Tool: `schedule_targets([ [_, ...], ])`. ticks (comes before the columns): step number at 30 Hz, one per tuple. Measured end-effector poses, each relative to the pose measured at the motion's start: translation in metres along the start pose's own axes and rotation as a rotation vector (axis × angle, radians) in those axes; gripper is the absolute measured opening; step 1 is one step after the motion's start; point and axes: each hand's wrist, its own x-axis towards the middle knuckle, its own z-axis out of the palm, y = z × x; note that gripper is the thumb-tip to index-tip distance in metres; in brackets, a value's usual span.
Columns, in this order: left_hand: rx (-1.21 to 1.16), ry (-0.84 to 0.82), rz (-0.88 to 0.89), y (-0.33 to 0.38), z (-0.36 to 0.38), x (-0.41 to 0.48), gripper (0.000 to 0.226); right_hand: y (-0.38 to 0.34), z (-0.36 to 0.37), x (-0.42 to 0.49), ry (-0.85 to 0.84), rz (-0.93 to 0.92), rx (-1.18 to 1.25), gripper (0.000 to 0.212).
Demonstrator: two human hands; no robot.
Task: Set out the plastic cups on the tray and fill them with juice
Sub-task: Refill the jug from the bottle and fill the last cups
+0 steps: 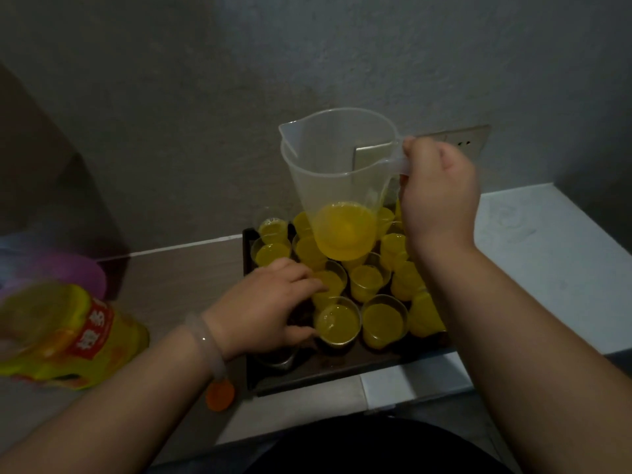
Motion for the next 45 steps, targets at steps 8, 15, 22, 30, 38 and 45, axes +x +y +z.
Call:
schedule_targets([
  [8, 0.006, -0.009, -0.081, -0.029, -0.001, -0.039, 0.07, -0.002, 0.022, -0.018, -0.014, 0.002, 0.038, 0.044],
  [15, 0.006, -0.155, 0.035, -0.029, 0.004, -0.046, 0.077, -0.005, 0.031, -0.031, 0.009, 0.003, 0.029, 0.041],
  [22, 0.071, -0.212, 0.096, -0.031, 0.01, -0.042, 0.077, -0.008, 0.032, -0.042, 0.057, 0.017, 0.038, 0.036],
  [30, 0.033, -0.167, 0.132, -0.032, 0.012, -0.043, 0.071, -0.012, 0.032, -0.049, 0.116, 0.047, 0.052, 0.039],
  [38, -0.058, -0.116, 0.075, -0.033, -0.031, -0.053, 0.076, -0.015, 0.039, -0.051, 0.103, 0.038, 0.04, 0.04],
  [45, -0.129, -0.001, -0.14, -0.056, -0.077, -0.062, 0.069, -0.017, 0.044, -0.05, 0.086, 0.007, 0.005, 0.045],
])
